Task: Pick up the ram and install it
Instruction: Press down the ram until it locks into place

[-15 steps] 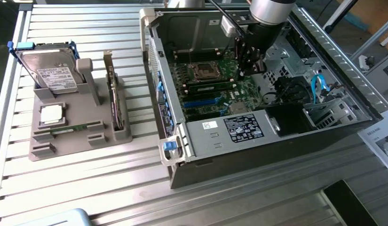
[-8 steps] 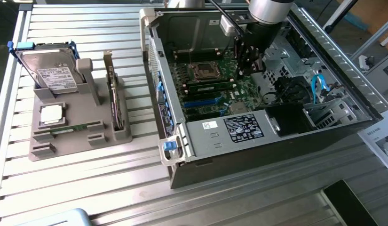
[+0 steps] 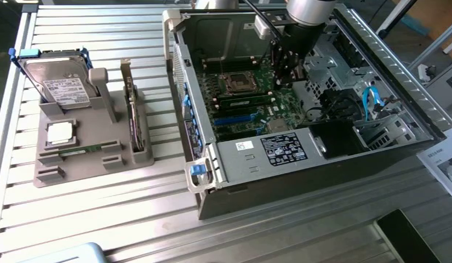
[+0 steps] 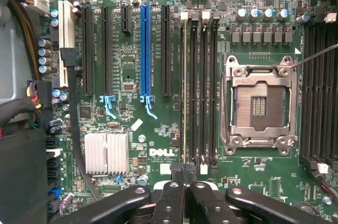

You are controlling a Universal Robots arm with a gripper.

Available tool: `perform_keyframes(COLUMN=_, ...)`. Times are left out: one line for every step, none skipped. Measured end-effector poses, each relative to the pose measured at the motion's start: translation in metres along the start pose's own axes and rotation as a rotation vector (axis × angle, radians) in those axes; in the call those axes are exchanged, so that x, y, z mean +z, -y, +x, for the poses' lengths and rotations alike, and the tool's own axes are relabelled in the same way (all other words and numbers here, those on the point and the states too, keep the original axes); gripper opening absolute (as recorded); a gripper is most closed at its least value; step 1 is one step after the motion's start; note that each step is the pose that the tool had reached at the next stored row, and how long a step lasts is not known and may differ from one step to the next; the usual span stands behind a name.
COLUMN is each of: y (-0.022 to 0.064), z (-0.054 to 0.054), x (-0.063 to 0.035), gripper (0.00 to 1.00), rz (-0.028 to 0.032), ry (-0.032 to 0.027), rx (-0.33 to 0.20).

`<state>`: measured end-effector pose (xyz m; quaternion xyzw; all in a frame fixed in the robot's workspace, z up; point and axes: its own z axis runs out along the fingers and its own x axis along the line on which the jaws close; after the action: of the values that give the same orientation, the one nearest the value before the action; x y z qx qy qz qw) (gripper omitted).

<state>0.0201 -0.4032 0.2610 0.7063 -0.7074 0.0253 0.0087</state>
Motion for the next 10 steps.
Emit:
perform_keyframes(y=0.0000, z=-0.0003, x=0.0002, gripper=0.11, rz=0.0001, ry=0.0001, rx=0.000)
perform_keyframes(y=0.0000, z=-0.0003, x=0.0002, gripper=0.11, rz=0.0000, ry=0.0000, rx=0.000)
perform_keyframes(y=0.0000, z=-0.0003, x=0.0001, gripper=0.11, rz=0.0000, ry=-0.0001, rx=0.000)
perform_keyframes(y=0.0000, z=-0.0003, x=0.0001, gripper=0.11, rz=0.0000, ry=-0.0001, rx=0.000)
perform_keyframes(y=0.0000, z=-0.0003, x=0.0001, gripper=0.11, rz=0.0000, ry=-0.0002, rx=0.000)
perform_keyframes(y=0.0000, z=-0.0004, x=0.0001, gripper=0.11, rz=0.0000, ry=-0.0001, rx=0.000)
perform_keyframes(y=0.0000, z=-0.0004, x=0.0002, gripper=0.11, rz=0.0000, ry=-0.0002, rx=0.000)
perform_keyframes(y=0.0000, z=-0.0004, x=0.0005, gripper=0.11, rz=0.0000, ry=-0.0001, rx=0.000)
perform_keyframes(y=0.0000, z=-0.0004, x=0.0013, gripper=0.11, rz=0.0000, ry=-0.0001, rx=0.000)
perform_keyframes(y=-0.0001, z=-0.0004, x=0.0017, gripper=0.11, rz=0.0000, ry=-0.0001, rx=0.000)
